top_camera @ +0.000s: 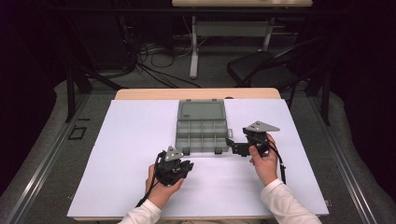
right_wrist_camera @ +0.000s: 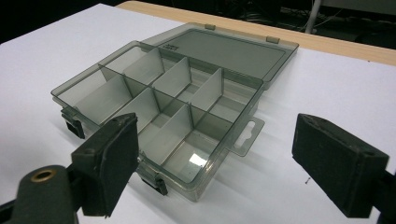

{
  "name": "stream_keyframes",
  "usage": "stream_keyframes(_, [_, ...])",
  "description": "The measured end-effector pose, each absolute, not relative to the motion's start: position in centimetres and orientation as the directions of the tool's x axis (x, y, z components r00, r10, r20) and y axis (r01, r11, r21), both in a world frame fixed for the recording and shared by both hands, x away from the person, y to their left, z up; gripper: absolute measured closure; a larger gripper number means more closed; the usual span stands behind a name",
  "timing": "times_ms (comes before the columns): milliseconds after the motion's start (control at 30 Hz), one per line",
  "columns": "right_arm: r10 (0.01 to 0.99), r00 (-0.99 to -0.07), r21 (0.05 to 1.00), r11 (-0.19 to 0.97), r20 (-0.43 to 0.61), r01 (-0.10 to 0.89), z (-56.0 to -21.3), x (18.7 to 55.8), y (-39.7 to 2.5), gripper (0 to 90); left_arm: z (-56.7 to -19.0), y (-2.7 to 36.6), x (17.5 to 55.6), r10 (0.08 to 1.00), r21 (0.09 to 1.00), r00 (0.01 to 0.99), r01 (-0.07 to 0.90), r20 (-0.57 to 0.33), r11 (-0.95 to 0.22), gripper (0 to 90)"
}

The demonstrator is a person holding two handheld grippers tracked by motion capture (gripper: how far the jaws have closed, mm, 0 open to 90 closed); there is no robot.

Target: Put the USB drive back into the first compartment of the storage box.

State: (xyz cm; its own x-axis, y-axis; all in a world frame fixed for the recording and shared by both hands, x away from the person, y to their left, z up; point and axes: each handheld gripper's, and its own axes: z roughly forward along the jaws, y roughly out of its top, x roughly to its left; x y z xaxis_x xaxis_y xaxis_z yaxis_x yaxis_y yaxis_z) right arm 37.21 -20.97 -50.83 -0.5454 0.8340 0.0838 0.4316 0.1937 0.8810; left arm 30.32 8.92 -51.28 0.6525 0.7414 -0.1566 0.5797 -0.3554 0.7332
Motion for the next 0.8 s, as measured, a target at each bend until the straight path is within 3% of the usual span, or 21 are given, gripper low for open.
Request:
stream_keyframes(233, [0.835, -0.543, 0.880, 0.193, 0.084, 0.434, -50.9, 37.2, -21.0, 14.5, -48.8, 9.1, 32.9, 0.756, 0.751, 0.643, 0.556, -0.118, -0.356, 79.3])
stream_keyframes(800, [0.836, -0.541, 0.879, 0.191, 0.087, 0.438, -51.0, 37.3, -21.1, 14.4, -45.5, 10.1, 39.4, 0.806, 0.738, 0.575, 0.605, -0.145, -0.299, 79.3])
